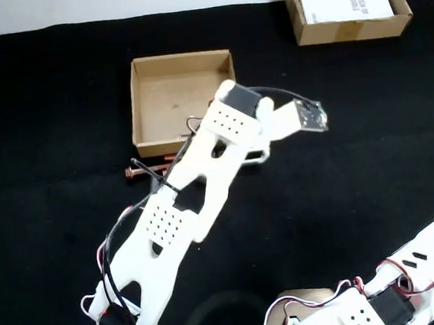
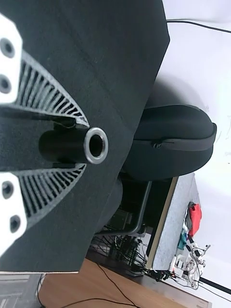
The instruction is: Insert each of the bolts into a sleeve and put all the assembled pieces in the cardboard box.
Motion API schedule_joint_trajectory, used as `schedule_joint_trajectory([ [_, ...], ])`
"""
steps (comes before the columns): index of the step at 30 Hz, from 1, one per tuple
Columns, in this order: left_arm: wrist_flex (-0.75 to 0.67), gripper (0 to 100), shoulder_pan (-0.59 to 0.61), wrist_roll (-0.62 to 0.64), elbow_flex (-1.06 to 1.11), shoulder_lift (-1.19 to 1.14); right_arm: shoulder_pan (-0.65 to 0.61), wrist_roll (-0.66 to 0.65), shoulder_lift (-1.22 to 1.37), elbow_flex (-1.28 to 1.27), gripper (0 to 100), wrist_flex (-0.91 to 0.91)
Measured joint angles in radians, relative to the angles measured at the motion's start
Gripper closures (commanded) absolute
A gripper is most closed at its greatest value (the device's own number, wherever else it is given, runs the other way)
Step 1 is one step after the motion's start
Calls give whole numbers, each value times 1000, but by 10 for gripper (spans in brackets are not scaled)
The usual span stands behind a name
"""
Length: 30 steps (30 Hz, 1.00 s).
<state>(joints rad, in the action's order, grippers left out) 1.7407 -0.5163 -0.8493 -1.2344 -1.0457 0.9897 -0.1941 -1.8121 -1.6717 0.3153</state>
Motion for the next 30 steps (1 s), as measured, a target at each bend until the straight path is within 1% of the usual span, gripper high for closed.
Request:
schedule_joint_trajectory([
  [12, -57, 853, -3, 0, 0, -25, 0, 0, 0, 0, 991, 0],
  [25, -97, 857, 3, 0, -21, -150, 0, -2, 0, 0, 991, 0],
  [27, -103, 911, 3, 0, -23, -153, -2, -6, 0, 0, 991, 0],
  [29, -103, 1000, 3, 0, -28, -153, -6, -6, 0, 0, 991, 0],
  [30, -103, 983, 3, 0, -28, -155, -6, -6, 0, 0, 991, 0],
])
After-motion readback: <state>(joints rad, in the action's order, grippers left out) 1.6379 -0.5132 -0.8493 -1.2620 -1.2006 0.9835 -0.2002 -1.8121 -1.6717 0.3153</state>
